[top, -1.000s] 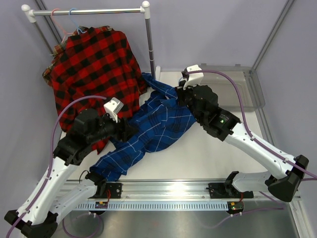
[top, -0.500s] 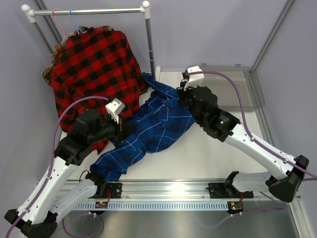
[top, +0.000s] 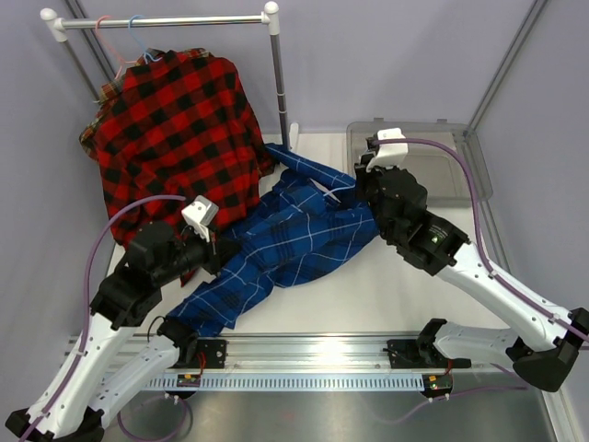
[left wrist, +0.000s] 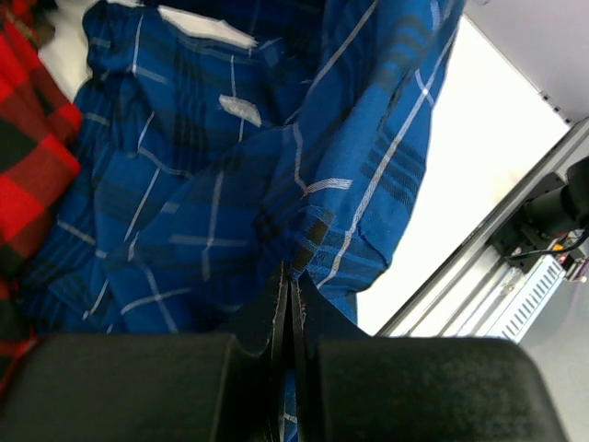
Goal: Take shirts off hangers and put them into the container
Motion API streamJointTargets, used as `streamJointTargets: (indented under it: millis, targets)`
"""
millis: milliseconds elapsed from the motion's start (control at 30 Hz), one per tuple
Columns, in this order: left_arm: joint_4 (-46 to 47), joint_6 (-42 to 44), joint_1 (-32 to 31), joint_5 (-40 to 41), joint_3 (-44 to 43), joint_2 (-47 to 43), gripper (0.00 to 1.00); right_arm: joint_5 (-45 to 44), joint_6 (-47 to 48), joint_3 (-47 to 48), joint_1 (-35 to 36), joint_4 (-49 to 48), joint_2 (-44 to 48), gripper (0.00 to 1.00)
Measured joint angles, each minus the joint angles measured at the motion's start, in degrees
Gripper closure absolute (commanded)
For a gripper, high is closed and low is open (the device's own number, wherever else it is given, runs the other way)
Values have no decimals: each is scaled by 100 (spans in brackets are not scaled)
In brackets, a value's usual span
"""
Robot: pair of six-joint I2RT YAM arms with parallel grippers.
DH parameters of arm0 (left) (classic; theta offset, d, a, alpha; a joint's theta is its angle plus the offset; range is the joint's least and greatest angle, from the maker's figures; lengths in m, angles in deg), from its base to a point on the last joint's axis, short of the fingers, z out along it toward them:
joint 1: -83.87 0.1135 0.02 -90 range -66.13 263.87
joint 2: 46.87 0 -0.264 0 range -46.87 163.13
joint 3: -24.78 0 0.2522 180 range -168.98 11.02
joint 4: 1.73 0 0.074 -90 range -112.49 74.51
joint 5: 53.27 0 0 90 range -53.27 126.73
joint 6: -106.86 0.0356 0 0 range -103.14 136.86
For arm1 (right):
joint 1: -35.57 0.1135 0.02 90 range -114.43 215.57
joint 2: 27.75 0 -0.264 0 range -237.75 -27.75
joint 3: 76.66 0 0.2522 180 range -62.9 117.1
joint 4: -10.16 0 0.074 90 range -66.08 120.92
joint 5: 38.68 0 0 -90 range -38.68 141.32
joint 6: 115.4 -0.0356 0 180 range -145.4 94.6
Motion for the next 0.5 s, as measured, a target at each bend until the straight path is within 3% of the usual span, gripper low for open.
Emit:
streamJointTargets:
  millis: [500]
  targets:
    - [17, -260, 2, 352, 155, -79, 100, -588, -492, 407, -245, 1003, 144, 100]
